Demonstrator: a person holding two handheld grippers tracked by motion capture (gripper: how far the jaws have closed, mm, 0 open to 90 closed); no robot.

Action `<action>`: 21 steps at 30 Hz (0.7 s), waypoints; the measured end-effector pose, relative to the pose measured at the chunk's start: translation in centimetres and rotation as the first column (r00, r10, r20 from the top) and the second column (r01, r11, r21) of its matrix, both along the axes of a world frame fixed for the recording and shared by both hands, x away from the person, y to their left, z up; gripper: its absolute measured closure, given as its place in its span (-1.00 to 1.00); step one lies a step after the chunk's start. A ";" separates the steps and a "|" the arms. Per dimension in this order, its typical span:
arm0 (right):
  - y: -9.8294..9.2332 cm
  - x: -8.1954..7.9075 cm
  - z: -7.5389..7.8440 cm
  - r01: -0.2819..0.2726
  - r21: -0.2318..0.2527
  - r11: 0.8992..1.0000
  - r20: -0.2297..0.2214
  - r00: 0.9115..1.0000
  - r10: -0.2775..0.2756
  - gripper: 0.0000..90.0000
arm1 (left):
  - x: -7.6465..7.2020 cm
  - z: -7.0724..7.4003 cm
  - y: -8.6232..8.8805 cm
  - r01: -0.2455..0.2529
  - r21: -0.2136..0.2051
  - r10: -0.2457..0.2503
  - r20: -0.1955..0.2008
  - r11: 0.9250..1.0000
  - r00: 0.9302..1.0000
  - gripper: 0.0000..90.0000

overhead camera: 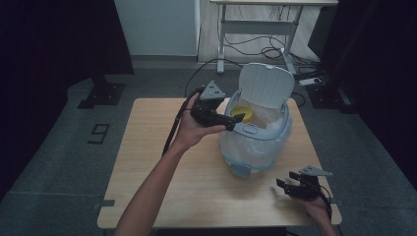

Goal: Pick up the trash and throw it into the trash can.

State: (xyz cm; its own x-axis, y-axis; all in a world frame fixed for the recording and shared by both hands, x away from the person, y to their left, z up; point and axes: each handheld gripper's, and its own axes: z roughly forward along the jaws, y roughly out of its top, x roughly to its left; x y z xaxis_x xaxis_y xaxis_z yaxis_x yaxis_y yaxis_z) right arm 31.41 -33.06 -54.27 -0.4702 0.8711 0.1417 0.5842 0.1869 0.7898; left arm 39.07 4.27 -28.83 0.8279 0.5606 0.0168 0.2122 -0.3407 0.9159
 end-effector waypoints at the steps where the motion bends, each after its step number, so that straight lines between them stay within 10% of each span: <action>1: 0.0 0.0 0.0 -0.002 0.000 1.000 0.000 1.000 0.002 -0.38 | -0.2 -0.3 0.4 -0.004 -0.001 0.004 0.001 1.000 1.000 -0.72; 21: 0.0 0.0 -0.1 -0.003 -0.002 1.000 -0.005 1.000 0.003 -0.38 | -2.4 -7.8 6.7 -0.099 0.005 0.099 -0.048 0.995 0.994 -0.69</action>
State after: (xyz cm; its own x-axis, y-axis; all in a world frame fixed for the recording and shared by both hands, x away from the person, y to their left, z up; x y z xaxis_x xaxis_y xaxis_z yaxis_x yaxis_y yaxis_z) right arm 31.39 -33.07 -54.37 -0.4718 0.8701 0.1426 0.5876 0.1897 0.7866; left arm 36.62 10.95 -36.60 0.7681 0.6401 -0.0200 0.2886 -0.3181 0.9031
